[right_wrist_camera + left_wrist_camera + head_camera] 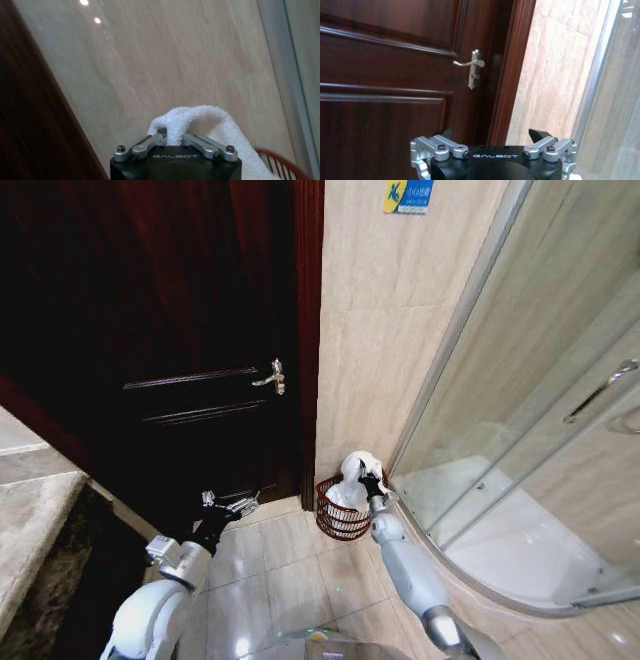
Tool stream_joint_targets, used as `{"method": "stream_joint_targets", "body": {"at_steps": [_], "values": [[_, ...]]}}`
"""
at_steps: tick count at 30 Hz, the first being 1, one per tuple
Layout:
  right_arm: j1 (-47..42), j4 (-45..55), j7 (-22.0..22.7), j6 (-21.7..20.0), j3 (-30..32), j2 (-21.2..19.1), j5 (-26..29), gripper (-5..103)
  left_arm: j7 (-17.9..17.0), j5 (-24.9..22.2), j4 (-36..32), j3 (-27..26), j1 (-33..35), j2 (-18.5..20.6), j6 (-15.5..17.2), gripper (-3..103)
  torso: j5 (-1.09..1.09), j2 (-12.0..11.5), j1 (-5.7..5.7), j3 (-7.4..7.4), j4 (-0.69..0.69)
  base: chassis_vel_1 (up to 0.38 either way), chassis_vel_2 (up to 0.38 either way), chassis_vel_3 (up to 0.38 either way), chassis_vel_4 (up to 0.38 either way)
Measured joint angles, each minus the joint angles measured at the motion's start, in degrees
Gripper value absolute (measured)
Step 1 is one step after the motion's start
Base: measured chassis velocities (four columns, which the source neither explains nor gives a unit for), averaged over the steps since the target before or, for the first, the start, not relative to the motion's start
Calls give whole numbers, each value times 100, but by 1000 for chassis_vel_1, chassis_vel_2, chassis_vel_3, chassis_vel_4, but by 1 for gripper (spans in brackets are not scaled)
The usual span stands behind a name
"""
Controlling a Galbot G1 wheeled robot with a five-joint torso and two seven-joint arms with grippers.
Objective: Discard the used towel into the hamper.
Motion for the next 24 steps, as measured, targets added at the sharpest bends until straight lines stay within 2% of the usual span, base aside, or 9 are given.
{"method": "stream_joint_targets", "body": {"at_steps": [6,11,17,23,24], "values": [[250,-538,-49,-534,8,-6,272,3,0,0,0,0,0,0,0,100,0,0,0,0,0,0,0,0,0],[439,-1032,-151,-801,12,-6,334,3,0,0,0,0,0,0,0,100,0,0,0,0,-1,0,0,0,0],[927,-2248,-307,-1083,396,162,-2,3,0,0,0,0,0,0,0,100,0,0,0,0,0,0,0,0,0],[1238,-2857,-351,-1372,764,254,-301,3,0,0,0,0,0,0,0,100,1,0,0,0,0,0,0,0,0],[1330,-3004,-383,-1534,886,261,-381,3,0,0,0,0,0,0,0,100,1,0,0,0,0,0,0,0,0]]}}
